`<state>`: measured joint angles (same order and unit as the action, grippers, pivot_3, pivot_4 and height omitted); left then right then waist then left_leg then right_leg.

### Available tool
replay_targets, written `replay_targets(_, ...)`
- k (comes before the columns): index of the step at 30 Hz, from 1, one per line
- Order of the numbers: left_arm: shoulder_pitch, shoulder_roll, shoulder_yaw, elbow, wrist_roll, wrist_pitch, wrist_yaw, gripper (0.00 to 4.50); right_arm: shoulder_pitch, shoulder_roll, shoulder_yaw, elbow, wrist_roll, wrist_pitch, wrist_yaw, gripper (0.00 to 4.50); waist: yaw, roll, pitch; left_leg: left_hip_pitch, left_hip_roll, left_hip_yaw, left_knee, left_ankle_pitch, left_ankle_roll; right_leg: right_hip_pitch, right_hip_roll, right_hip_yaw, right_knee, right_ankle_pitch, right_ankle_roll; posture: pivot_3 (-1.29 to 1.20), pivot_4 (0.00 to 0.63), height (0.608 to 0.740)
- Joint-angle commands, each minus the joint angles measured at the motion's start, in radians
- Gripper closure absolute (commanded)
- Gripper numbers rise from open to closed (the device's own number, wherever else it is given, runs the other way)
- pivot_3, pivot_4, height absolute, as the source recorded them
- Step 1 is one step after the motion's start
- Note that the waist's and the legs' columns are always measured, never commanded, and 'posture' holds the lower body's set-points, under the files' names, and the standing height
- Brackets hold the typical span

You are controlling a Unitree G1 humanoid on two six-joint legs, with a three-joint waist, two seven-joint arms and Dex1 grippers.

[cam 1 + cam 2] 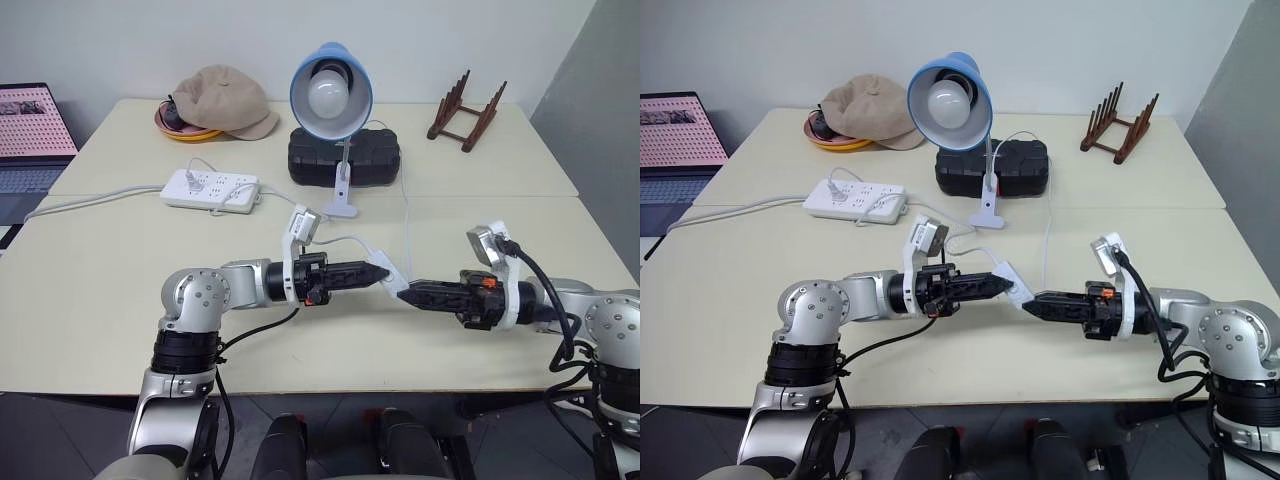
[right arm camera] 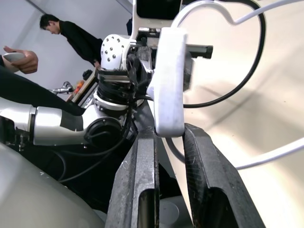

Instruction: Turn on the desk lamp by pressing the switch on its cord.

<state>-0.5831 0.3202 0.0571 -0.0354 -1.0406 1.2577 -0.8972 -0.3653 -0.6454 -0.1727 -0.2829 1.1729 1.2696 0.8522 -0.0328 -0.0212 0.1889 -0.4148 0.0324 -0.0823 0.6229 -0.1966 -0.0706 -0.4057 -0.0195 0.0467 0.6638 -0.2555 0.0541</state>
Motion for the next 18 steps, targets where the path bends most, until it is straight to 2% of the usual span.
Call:
replay_targets(1,-0.016,0.004,0.007,-0.008,-0.013,-0.009,-0.001,4.00,-0.004,-0.005,-0.011,-0.036,0.034,-0.017,0.006,4.13,0.000,0.000,0.000,0.000,0.000,0.000,0.000,0.000,0.000,0.000,0.000,0.000,0.000,0.000,0.000,0.00,0.150,0.740)
replay_targets(9,-0.019,0.001,-0.001,-0.010,0.006,-0.032,0.014,4.00,-0.007,-0.008,-0.007,-0.030,0.020,-0.038,0.004,4.13,0.000,0.000,0.000,0.000,0.000,0.000,0.000,0.000,0.000,0.000,0.000,0.000,0.000,0.000,0.000,0.00,0.150,0.740)
replay_targets(11,-0.016,-0.006,0.006,0.000,0.015,-0.056,0.022,3.30,-0.013,-0.009,-0.003,-0.025,0.010,-0.048,0.003,4.13,0.000,0.000,0.000,0.000,0.000,0.000,0.000,0.000,0.000,0.000,0.000,0.000,-0.001,0.000,0.000,0.00,0.150,0.740)
replay_targets(18,0.000,0.067,-0.017,0.011,0.088,-0.126,-0.030,1.79,-0.048,-0.020,0.007,0.016,-0.039,-0.088,0.016,4.13,-0.001,0.000,0.000,0.000,0.000,0.000,0.000,0.000,0.000,0.000,0.000,0.000,0.000,0.000,0.000,0.00,0.150,0.740)
